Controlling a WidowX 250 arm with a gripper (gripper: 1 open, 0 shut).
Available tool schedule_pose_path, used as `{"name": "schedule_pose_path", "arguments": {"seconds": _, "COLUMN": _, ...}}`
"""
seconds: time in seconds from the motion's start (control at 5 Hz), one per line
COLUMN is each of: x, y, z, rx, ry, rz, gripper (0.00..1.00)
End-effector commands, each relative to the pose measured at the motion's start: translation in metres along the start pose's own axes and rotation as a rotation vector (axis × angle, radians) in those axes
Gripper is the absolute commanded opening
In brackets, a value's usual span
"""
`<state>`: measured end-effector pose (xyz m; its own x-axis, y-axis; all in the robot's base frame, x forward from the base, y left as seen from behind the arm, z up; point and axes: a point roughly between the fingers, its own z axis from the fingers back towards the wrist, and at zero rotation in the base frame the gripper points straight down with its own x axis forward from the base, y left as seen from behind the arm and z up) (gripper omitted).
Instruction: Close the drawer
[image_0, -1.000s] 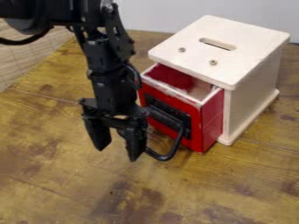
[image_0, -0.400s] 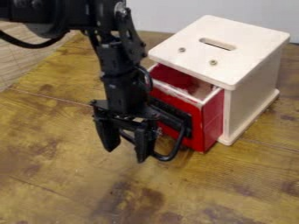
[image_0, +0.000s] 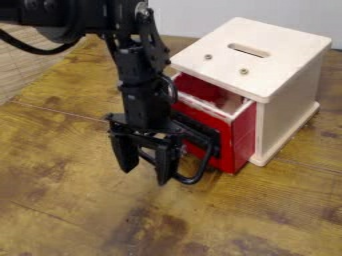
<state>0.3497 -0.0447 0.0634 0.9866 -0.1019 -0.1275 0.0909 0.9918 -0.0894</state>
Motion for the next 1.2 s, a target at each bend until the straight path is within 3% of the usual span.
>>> {"name": "schedule_pose_path", "arguments": {"seconds": 0.0, "x": 0.027, "y": -0.022, "z": 0.009, "rx": -0.01, "ry": -0.101, "rz": -0.024, "gripper": 1.0}}
{"name": "schedule_pose_path", "arguments": {"seconds": 0.2, "x": 0.035, "y": -0.026, "z": 0.006, "rx": -0.01, "ry": -0.108, "rz": -0.027, "gripper": 1.0}}
{"name": "schedule_pose_path", "arguments": {"seconds": 1.0, "x": 0.027, "y": -0.039, "z": 0.014, "rx": -0.04, "ry": -0.123, "rz": -0.026, "gripper": 1.0}}
